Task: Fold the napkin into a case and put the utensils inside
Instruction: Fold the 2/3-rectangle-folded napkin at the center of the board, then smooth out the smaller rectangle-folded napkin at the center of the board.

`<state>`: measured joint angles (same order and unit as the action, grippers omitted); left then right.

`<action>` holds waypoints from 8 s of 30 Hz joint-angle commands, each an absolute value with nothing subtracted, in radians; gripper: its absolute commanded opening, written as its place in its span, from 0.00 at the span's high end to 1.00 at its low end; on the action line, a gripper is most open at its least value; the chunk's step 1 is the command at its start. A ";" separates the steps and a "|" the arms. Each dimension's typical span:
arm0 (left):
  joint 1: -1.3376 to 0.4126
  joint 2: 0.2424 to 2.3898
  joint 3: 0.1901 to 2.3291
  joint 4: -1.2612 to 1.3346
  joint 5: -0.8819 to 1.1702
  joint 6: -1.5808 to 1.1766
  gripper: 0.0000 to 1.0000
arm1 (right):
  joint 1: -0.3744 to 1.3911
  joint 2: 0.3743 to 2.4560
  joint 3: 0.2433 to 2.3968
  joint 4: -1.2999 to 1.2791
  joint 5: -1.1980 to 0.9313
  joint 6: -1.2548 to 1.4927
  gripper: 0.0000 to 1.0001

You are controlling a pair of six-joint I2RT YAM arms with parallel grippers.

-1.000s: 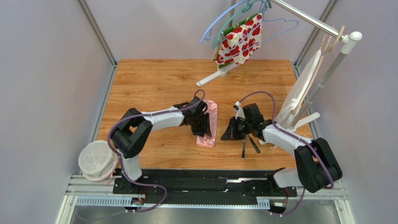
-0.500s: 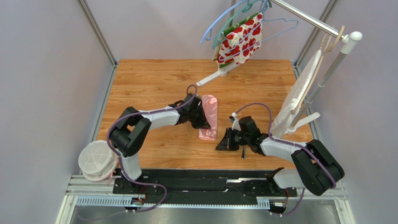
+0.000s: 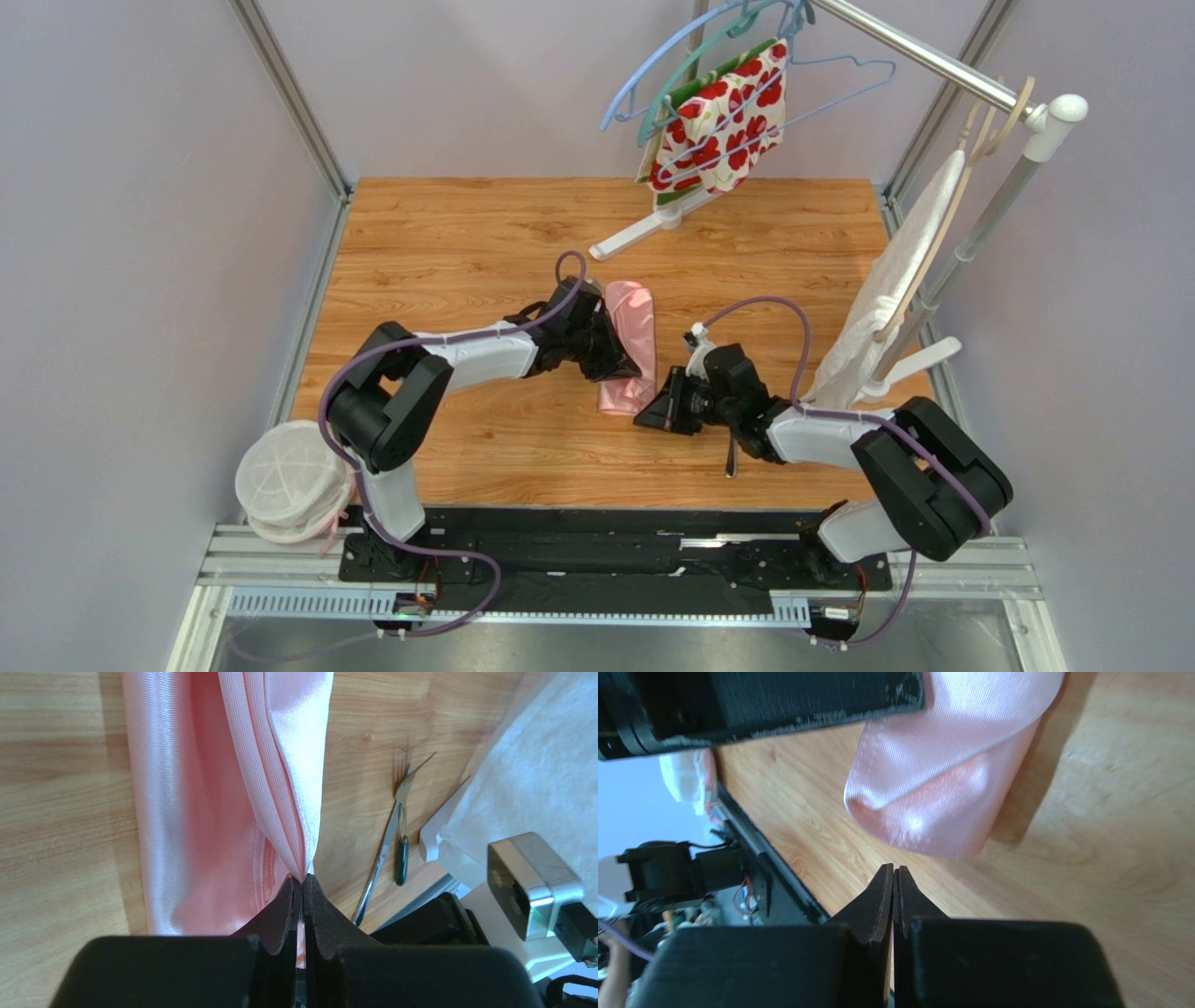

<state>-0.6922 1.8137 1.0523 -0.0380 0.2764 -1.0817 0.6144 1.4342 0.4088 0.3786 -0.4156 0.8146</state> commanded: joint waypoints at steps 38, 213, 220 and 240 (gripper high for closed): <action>-0.689 1.953 1.261 0.041 0.446 -1.184 1.00 | 0.586 1.356 0.405 0.408 -0.117 0.632 1.00; -0.526 1.893 1.364 -0.305 0.390 -0.549 0.87 | 0.439 1.681 0.732 0.005 -0.587 0.575 1.00; -0.506 1.939 1.452 -0.320 0.397 -0.650 0.92 | 0.439 1.692 0.773 -0.029 -0.592 0.574 1.00; -0.446 2.178 1.650 -0.428 0.373 -0.594 0.97 | 0.437 1.585 0.655 -0.061 -0.592 0.540 1.00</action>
<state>-0.4591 2.1975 1.5929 -0.3737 0.3828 -0.6605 0.4316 1.6619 0.6880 -0.0044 -0.6041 0.5785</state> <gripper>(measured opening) 0.039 0.006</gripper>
